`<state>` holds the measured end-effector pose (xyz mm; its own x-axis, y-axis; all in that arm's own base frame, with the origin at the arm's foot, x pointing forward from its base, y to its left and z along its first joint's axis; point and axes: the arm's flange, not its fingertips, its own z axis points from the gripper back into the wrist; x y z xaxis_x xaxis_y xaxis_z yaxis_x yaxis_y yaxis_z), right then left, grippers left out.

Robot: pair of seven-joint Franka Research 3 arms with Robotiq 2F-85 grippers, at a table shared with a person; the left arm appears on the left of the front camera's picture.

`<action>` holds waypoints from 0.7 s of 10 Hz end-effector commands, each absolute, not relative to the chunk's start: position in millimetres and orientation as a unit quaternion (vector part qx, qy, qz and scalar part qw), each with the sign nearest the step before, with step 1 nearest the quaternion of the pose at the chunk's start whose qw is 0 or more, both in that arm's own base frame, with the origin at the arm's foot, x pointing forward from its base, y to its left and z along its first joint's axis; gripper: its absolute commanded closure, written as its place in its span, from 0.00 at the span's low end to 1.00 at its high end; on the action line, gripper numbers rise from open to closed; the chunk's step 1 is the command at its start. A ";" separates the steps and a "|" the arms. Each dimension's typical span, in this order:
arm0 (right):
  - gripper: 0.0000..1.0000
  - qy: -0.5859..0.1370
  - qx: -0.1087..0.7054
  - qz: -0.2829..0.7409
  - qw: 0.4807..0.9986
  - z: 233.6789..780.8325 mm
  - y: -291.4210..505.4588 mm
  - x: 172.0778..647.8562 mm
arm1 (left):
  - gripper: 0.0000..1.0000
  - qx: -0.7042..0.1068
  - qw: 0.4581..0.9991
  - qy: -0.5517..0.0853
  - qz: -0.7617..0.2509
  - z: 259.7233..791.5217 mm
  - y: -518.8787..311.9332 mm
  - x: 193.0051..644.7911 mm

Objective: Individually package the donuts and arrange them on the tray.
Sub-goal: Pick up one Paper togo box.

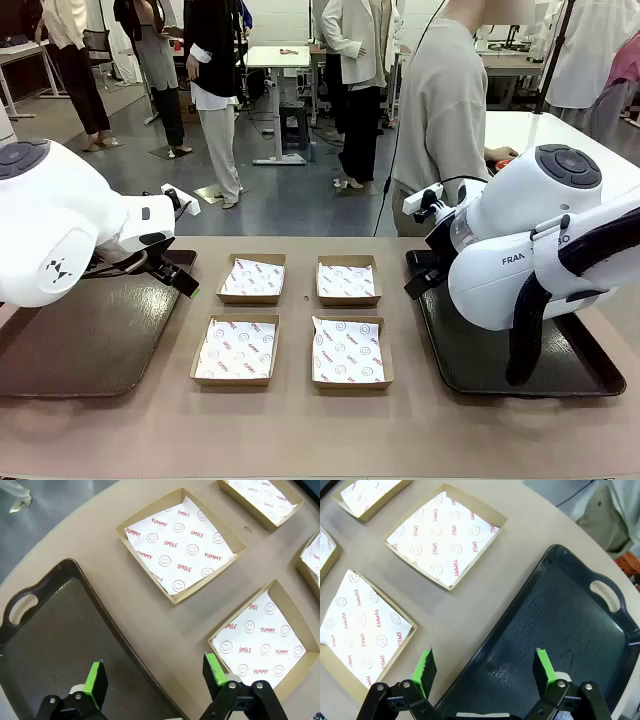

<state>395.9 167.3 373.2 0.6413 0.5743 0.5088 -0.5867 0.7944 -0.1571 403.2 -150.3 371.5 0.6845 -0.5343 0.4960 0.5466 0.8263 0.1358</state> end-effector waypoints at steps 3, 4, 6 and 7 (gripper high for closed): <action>0.00 -0.277 0.011 0.320 0.906 373.2 167.4 395.9 | 0.00 -0.011 0.918 -0.267 -0.295 371.5 -150.4 403.1; 0.00 -0.277 0.011 0.320 0.906 373.2 167.4 395.9 | 0.00 -0.011 0.918 -0.267 -0.295 371.5 -150.4 403.1; 0.00 -0.277 0.011 0.320 0.906 373.2 167.4 395.9 | 0.00 -0.011 0.918 -0.267 -0.295 371.5 -150.4 403.1; 0.00 -0.277 0.011 0.320 0.906 373.2 167.4 395.9 | 0.00 -0.011 0.918 -0.267 -0.295 371.5 -150.4 403.1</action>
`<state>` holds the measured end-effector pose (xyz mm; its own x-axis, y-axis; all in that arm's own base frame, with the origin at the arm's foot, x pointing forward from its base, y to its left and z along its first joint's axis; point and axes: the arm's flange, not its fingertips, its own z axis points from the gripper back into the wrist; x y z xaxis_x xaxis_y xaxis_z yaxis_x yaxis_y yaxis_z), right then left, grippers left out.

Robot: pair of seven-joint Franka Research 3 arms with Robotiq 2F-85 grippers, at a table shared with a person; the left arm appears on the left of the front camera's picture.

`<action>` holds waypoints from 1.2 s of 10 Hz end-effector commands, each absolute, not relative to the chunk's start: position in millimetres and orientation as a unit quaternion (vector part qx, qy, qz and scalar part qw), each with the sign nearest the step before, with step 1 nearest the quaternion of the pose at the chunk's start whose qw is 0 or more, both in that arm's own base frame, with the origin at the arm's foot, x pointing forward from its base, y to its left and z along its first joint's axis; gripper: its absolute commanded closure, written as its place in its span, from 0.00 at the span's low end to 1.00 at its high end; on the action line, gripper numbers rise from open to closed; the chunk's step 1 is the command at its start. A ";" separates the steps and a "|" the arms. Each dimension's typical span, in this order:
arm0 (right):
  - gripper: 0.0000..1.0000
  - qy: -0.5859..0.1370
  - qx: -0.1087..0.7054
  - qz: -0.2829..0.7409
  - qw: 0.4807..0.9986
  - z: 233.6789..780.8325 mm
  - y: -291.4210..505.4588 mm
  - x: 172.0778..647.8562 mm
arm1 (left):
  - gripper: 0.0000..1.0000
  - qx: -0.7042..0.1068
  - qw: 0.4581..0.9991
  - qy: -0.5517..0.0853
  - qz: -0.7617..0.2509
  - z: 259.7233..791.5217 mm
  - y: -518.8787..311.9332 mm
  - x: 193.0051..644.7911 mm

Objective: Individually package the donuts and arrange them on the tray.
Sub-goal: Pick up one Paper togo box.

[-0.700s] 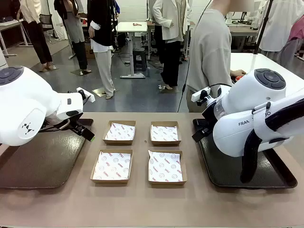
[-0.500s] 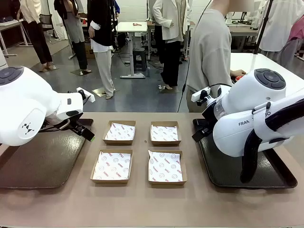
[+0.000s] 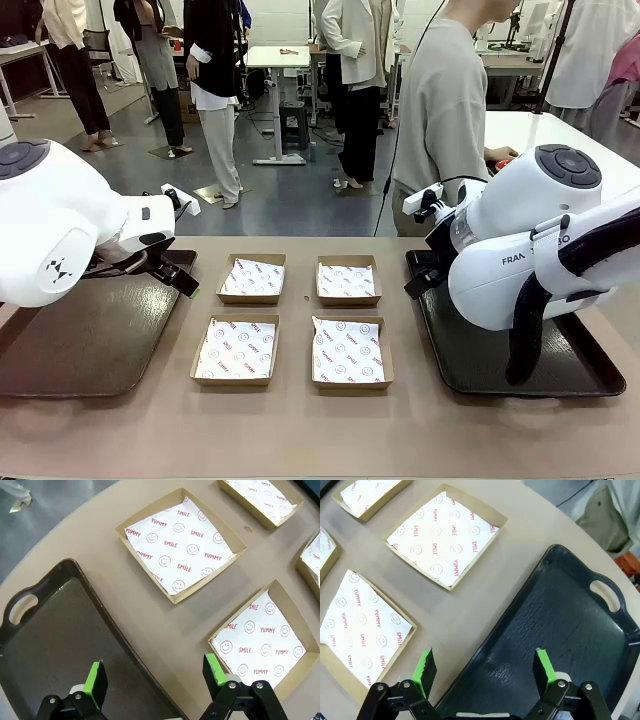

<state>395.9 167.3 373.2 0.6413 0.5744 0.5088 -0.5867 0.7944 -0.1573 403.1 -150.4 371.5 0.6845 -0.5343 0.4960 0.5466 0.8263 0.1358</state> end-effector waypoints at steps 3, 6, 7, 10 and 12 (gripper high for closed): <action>0.00 -0.277 0.011 0.320 0.906 373.2 167.4 395.9 | 0.00 -0.011 0.918 -0.267 -0.295 371.5 -150.4 403.1; 0.00 -0.277 0.011 0.320 0.906 373.2 167.4 395.9 | 0.00 -0.011 0.918 -0.267 -0.295 371.5 -150.4 403.1; 0.00 -0.277 0.011 0.320 0.906 373.2 167.4 395.9 | 0.00 -0.011 0.918 -0.267 -0.295 371.5 -150.4 403.1; 0.00 -0.277 0.011 0.320 0.906 373.2 167.4 395.9 | 0.00 -0.011 0.918 -0.267 -0.295 371.5 -150.4 403.1; 0.00 -0.277 0.011 0.320 0.906 373.2 167.4 395.9 | 0.00 -0.011 0.918 -0.267 -0.295 371.5 -150.4 403.1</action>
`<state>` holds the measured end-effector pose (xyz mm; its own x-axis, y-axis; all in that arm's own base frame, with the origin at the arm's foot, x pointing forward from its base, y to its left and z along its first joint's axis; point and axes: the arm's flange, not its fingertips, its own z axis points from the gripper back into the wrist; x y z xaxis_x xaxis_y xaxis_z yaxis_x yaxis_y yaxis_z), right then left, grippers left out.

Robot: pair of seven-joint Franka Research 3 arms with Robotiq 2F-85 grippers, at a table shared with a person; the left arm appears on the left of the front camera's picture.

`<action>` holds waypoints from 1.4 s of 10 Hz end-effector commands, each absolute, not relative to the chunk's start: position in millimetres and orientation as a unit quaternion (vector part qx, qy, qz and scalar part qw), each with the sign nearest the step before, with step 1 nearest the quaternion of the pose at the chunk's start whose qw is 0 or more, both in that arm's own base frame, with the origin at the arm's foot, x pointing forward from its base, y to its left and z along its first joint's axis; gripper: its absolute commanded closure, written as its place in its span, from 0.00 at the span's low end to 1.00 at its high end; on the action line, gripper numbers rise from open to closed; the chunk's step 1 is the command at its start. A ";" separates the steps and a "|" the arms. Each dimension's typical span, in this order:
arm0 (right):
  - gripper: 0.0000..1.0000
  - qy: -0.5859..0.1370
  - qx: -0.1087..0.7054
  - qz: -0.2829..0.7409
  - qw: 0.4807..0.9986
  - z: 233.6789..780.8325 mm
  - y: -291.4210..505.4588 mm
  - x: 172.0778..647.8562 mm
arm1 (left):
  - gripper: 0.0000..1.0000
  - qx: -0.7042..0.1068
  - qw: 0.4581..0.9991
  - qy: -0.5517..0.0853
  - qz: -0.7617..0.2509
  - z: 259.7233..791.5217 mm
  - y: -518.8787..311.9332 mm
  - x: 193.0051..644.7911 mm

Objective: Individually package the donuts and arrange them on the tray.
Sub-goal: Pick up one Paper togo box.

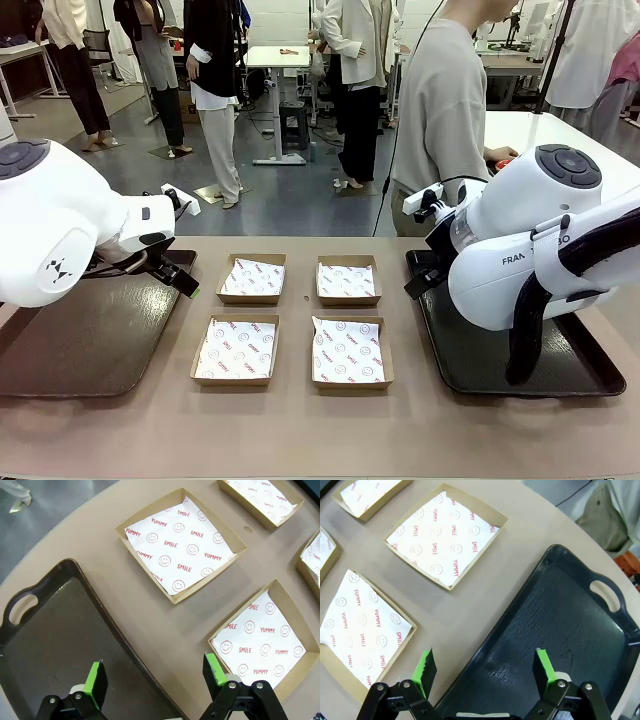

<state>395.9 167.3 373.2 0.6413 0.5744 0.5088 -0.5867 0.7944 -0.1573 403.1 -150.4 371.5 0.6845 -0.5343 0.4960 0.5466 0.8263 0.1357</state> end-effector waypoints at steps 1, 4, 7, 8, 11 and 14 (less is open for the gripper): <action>0.00 -0.277 0.011 0.320 0.906 373.2 167.4 395.9 | 0.00 -0.011 0.918 -0.267 -0.295 371.5 -150.4 403.1; 0.00 -0.263 0.015 0.338 0.904 378.9 162.7 381.6 | 0.00 0.008 0.923 -0.252 -0.292 378.2 -146.8 390.9; 0.00 -0.238 0.033 0.366 0.899 413.5 133.6 309.7 | 0.00 0.005 0.924 -0.211 -0.318 410.7 -117.3 326.6; 0.00 -0.233 0.027 0.377 0.896 419.4 125.4 288.3 | 0.00 0.002 0.922 -0.199 -0.331 414.5 -110.4 308.0; 0.00 -0.215 0.005 0.397 0.892 430.0 102.9 229.9 | 0.00 0.009 0.913 -0.171 -0.371 426.4 -98.8 250.9; 0.00 -0.195 -0.002 0.398 0.896 432.1 90.9 202.2 | 0.00 0.024 0.916 -0.156 -0.370 436.5 -90.4 219.3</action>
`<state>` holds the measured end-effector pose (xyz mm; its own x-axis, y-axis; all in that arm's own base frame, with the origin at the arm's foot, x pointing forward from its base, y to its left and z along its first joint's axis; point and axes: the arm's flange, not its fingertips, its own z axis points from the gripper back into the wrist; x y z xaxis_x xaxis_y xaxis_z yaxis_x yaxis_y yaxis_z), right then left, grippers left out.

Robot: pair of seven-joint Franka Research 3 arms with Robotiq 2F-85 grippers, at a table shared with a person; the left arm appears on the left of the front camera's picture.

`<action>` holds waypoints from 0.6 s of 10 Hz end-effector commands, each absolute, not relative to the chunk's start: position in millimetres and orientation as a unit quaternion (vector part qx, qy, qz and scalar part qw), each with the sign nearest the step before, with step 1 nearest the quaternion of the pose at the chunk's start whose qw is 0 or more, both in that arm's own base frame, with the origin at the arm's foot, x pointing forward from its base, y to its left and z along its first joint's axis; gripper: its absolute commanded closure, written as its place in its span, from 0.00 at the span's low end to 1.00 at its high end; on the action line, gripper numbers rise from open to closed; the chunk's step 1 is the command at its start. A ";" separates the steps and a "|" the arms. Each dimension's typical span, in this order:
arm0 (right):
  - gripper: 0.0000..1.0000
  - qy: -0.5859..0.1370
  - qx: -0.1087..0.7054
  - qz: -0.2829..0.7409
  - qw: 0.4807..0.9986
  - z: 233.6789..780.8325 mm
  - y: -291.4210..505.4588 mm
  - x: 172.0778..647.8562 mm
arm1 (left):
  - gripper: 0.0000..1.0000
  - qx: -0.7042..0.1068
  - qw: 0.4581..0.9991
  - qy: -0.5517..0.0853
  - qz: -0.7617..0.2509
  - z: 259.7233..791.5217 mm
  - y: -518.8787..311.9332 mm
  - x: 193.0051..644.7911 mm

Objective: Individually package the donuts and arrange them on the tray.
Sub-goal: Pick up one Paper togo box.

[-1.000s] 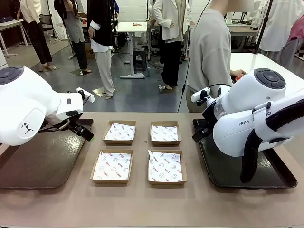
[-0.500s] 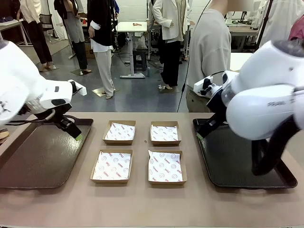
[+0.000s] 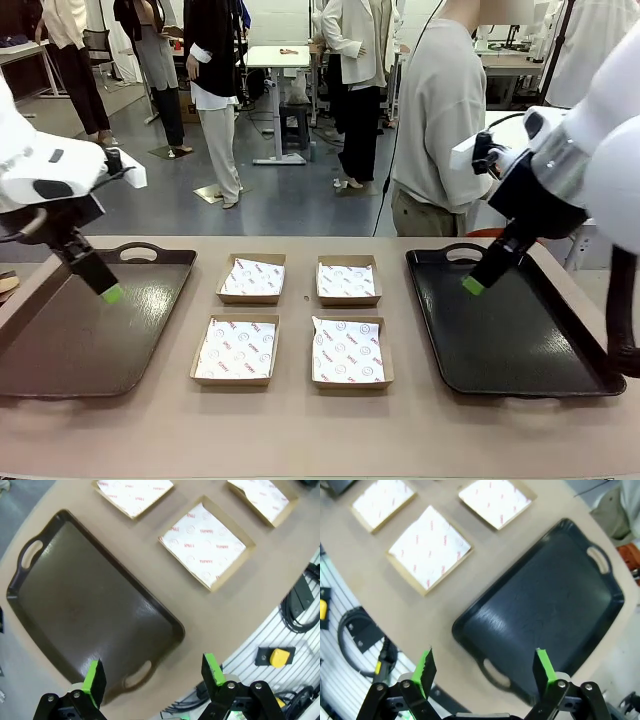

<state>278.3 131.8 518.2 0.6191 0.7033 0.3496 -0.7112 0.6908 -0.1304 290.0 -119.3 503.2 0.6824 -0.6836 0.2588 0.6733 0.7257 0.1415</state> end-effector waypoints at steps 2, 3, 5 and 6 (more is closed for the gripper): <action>0.00 -0.190 0.010 0.393 0.900 518.2 131.8 278.3 | 0.00 0.017 0.917 -0.148 -0.370 503.2 -119.3 290.0; 0.00 -0.190 0.010 0.393 0.900 518.2 131.8 278.3 | 0.00 0.017 0.917 -0.148 -0.370 503.2 -119.3 290.0; 0.00 -0.190 0.010 0.393 0.900 518.2 131.8 278.3 | 0.00 0.017 0.917 -0.148 -0.370 503.2 -119.3 290.0; 0.00 -0.190 0.010 0.393 0.900 518.2 131.8 278.3 | 0.00 0.017 0.917 -0.148 -0.370 503.2 -119.3 290.0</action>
<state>274.2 129.1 519.7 0.6260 0.7030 0.3376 -0.7083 0.6937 -0.1312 287.5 -117.8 503.0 0.6894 -0.6814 0.2460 0.6716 0.7284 0.1355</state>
